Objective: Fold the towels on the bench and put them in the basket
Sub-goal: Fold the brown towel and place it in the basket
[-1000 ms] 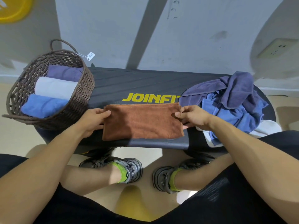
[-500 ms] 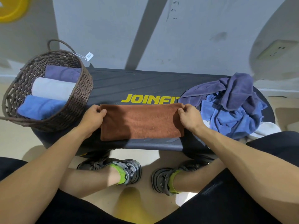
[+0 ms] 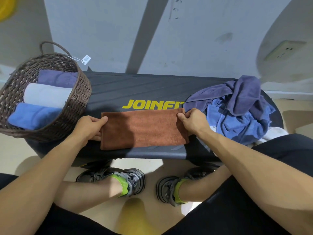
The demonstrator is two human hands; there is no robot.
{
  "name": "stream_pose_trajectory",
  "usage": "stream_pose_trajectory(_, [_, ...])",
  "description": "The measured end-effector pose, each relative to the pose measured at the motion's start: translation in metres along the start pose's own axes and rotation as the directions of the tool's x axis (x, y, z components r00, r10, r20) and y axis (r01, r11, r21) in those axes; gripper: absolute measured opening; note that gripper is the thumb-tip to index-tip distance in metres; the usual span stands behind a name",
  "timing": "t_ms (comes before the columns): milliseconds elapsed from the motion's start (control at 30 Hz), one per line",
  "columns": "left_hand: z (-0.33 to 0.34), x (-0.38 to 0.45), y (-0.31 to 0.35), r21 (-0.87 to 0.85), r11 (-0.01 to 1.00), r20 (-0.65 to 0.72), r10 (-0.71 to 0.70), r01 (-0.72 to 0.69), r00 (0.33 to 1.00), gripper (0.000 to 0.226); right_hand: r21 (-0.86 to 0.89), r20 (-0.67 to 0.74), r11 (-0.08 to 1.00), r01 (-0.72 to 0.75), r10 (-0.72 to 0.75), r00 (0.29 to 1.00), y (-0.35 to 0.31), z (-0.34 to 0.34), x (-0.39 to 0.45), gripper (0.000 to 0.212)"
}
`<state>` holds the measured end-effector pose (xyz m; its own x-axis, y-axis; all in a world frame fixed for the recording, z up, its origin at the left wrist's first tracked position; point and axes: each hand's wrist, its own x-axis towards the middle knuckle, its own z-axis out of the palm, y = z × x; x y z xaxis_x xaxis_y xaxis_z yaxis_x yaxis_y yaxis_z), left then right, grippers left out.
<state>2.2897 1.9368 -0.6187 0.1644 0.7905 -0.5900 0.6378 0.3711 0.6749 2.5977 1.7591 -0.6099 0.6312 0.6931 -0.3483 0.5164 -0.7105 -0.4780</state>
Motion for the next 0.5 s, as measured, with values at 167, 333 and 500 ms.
stream_pose_trajectory(167, [-0.012,-0.025,-0.009,0.310,0.949,0.070,-0.071,0.046,0.995,0.030,0.062,0.299,0.977,-0.205,0.177,0.938,0.000,-0.017,-0.004,0.038])
stream_pose_trajectory(333, [-0.014,-0.035,-0.013,0.442,0.894,0.126,-0.145,0.075,0.981,0.031,-0.160,0.557,0.962,-0.220,0.272,0.785,0.003,-0.024,-0.017,0.037])
stream_pose_trajectory(500, [-0.015,-0.042,-0.010,0.569,0.821,0.129,-0.137,0.040,0.982,0.034,-0.309,0.530,0.939,-0.149,0.300,0.793,0.007,-0.026,-0.021,0.044])
